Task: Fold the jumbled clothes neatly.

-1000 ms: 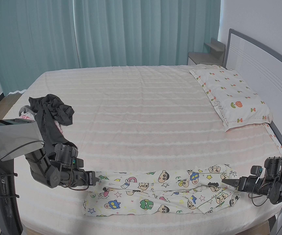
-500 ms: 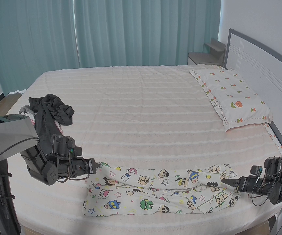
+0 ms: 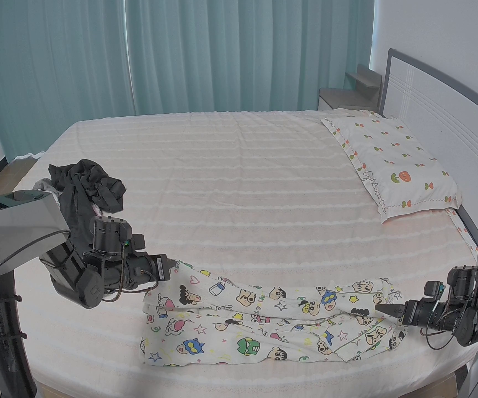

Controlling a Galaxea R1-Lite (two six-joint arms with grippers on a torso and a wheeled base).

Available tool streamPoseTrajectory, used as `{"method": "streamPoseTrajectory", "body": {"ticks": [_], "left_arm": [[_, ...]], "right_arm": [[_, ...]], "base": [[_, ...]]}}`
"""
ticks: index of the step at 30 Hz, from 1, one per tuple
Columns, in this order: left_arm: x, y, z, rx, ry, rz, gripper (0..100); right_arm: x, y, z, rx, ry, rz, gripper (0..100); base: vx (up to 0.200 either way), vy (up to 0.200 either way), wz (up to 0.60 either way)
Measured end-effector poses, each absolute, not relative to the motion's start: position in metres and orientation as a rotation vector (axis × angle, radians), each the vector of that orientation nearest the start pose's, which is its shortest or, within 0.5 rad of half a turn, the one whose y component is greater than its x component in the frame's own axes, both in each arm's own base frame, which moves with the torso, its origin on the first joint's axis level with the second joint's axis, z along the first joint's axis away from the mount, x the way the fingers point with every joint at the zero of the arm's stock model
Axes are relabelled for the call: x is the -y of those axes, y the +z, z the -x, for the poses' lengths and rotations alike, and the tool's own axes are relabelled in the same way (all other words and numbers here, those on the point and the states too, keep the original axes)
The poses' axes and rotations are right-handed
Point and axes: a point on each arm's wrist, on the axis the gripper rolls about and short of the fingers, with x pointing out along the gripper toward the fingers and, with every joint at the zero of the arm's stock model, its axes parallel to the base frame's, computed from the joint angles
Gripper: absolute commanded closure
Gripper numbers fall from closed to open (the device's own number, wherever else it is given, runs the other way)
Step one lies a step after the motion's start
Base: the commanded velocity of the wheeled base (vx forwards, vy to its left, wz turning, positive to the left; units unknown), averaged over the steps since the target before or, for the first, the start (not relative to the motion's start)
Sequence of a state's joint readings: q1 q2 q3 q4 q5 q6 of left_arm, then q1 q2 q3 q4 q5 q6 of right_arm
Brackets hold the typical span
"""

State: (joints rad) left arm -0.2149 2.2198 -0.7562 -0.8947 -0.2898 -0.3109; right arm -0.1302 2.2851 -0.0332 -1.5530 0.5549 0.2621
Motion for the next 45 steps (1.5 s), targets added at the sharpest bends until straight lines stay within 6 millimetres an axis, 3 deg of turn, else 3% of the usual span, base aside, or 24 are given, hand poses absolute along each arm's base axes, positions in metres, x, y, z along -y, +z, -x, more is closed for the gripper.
{"method": "streamPoseTrajectory", "body": {"ticks": [9, 20, 28, 29, 38, 45], "left_arm": [[0.086, 0.023, -0.353, -0.6, -0.412, 0.314, 100], [0.087, 0.021, -0.351, -0.595, -0.396, 0.309, 100], [0.087, 0.021, -0.35, -0.598, -0.396, 0.31, 100], [0.087, 0.021, -0.35, -0.599, -0.396, 0.31, 100], [0.087, 0.018, -0.347, -0.614, -0.394, 0.306, 100], [0.086, 0.017, -0.346, -0.61, -0.364, 0.287, 100]], "right_arm": [[0.018, -0.027, -0.227, -0.719, 0.31, -0.485, 0], [0.022, -0.047, -0.252, -0.699, 0.249, -0.459, 0], [0.008, -0.059, -0.265, -0.706, 0.278, -0.426, 0], [0.006, -0.06, -0.267, -0.702, 0.283, -0.421, 100], [0.001, -0.067, -0.277, -0.691, 0.272, -0.409, 100], [0.007, -0.061, -0.279, -0.672, 0.252, -0.457, 100]], "base": [[0.0, 0.0, 0.0], [0.0, 0.0, 0.0], [0.0, 0.0, 0.0], [0.0, 0.0, 0.0], [0.0, 0.0, 0.0], [0.0, 0.0, 0.0]]}}
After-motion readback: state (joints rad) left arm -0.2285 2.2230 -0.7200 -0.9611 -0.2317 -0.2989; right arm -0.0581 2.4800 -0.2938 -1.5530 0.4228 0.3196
